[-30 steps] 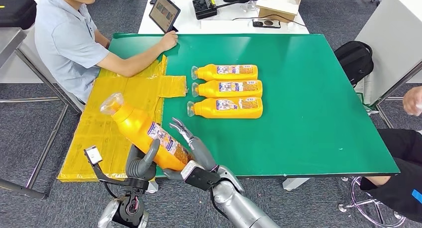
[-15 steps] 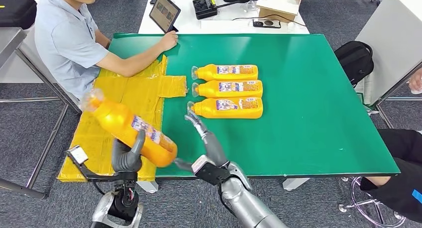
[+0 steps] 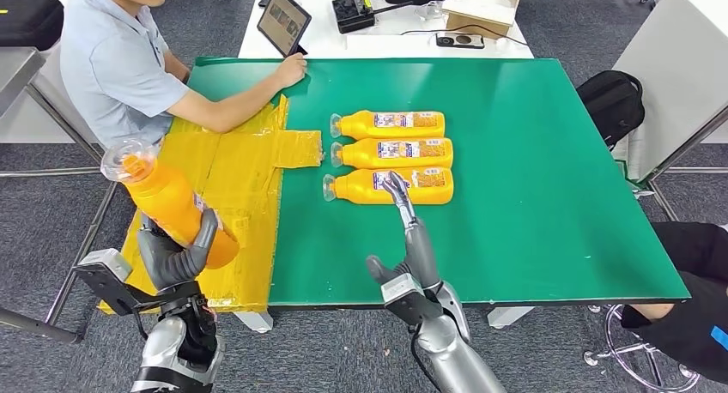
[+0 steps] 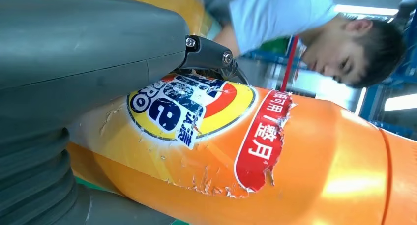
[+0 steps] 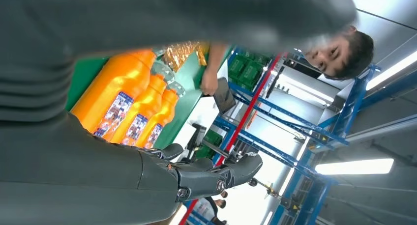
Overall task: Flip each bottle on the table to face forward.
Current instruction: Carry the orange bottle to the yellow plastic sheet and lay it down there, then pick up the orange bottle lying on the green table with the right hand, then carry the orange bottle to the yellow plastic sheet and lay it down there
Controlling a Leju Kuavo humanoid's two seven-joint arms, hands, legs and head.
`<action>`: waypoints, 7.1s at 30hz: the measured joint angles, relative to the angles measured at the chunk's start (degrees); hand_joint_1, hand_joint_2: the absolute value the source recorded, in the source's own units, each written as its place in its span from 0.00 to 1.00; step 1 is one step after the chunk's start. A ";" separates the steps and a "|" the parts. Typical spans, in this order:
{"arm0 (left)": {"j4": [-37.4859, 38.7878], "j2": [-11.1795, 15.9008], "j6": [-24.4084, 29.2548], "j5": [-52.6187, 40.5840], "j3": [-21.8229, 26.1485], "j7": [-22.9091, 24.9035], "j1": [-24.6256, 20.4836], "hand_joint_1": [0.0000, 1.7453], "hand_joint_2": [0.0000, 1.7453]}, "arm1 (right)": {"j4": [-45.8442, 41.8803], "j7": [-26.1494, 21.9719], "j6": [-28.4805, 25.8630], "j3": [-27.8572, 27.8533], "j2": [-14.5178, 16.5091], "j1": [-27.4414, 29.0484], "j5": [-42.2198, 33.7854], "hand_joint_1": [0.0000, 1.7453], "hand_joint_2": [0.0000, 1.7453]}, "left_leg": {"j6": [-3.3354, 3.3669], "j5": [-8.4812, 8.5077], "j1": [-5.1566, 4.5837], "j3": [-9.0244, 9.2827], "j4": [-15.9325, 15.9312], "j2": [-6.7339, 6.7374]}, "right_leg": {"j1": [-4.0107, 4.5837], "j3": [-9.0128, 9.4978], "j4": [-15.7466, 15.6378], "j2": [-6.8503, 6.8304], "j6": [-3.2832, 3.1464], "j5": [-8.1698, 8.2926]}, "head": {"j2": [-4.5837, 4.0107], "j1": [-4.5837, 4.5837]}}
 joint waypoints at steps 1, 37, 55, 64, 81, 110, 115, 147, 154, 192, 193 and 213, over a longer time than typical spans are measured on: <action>0.05 0.04 2.63 -3.38 0.08 -0.56 -0.04 0.83 1.00 | -0.70 0.00 0.39 -0.19 -0.21 0.57 0.41 0.00 0.00 | 0.00 0.00 0.00 0.00 0.00 0.01 | 0.00 -0.01 0.00 0.00 0.00 0.00 | 0.00 0.00; 37.07 11.26 -4.48 -73.55 -0.78 17.87 -19.14 0.00 1.00 | -10.60 0.34 12.38 -7.88 -1.61 12.87 3.62 0.00 0.00 | -0.01 0.02 0.00 0.04 0.00 -0.04 | 0.00 0.10 0.01 -0.03 0.00 0.01 | 0.00 0.00; 32.05 13.32 -29.48 -44.61 -3.23 8.43 -19.27 0.00 1.00 | -7.39 0.03 12.34 -8.85 -1.51 11.65 2.41 0.00 0.00 | -0.01 0.05 0.00 0.17 -0.01 -0.13 | 0.00 0.26 0.01 -0.11 0.00 0.01 | 0.00 0.01; 16.85 10.34 -18.23 -29.43 -3.91 5.48 -13.40 0.00 1.00 | -6.82 0.00 5.79 -8.85 -1.57 11.45 7.18 0.00 1.00 | -0.01 0.03 -0.01 0.04 0.00 -0.17 | -0.01 0.14 0.01 -0.12 0.01 0.00 | 0.00 0.01; -6.12 0.50 7.13 -11.60 -2.27 5.81 -1.85 0.00 1.00 | 3.87 15.16 -10.45 -9.56 -8.63 4.70 33.78 0.00 1.00 | 0.01 0.00 -0.03 0.06 0.00 -0.10 | -0.03 0.17 -0.01 -0.07 0.02 0.01 | 0.00 -0.02; -12.05 -1.96 15.61 -24.69 -5.69 5.45 6.97 0.00 1.00 | 30.34 22.50 -5.64 -13.33 -11.09 -14.37 39.85 0.00 1.00 | 0.13 0.08 -0.08 0.02 0.01 -0.18 | -0.11 0.18 -0.07 -0.13 0.10 0.06 | 0.00 0.01; -10.49 -1.96 14.20 -23.13 -6.20 6.65 5.59 0.00 1.00 | 34.41 23.03 -5.54 -13.31 -10.56 -17.94 40.97 0.00 1.00 | 0.13 0.09 -0.08 0.01 0.01 -0.19 | -0.11 0.18 -0.07 -0.13 0.10 0.06 | 0.00 0.02; -7.63 -1.50 3.33 -11.89 -7.67 8.90 5.52 0.00 1.00 | 44.81 16.67 21.28 -17.12 -8.80 -25.49 23.08 1.00 1.00 | 0.06 -0.02 -0.06 0.99 0.01 0.05 | -0.07 0.97 -0.14 0.00 0.08 0.06 | 0.00 0.02; -8.04 -1.25 2.90 -11.59 -8.14 8.98 6.34 0.00 1.00 | 44.50 16.05 21.59 -18.69 -8.75 -24.85 22.44 1.00 1.00 | 0.05 -0.02 -0.06 1.06 0.01 0.06 | -0.06 1.03 -0.14 0.01 0.08 0.06 | 0.00 0.03; -7.17 1.13 -14.33 4.16 -21.06 9.87 12.42 0.00 1.00 | 8.78 0.31 10.54 -2.43 1.76 -5.22 3.02 1.00 1.00 | 0.05 0.01 -0.02 0.09 0.00 -0.11 | -0.02 0.20 -0.10 -0.05 0.09 0.05 | 0.00 0.03; -7.22 1.25 -14.25 4.09 -21.31 9.81 12.39 0.00 1.00 | 9.12 0.17 10.20 -1.12 2.30 -5.13 3.32 1.00 1.00 | 0.05 0.01 -0.02 0.09 0.00 -0.11 | -0.02 0.20 -0.10 -0.05 0.09 0.05 | 0.00 0.03; -9.62 0.87 -8.29 3.53 -20.41 6.53 12.13 0.00 1.00 | 15.30 0.02 9.20 13.38 6.78 -3.91 1.46 1.00 1.00 | 0.04 0.00 -0.01 0.06 -0.01 -0.07 | -0.02 0.09 -0.11 -0.03 0.06 0.03 | 0.00 0.01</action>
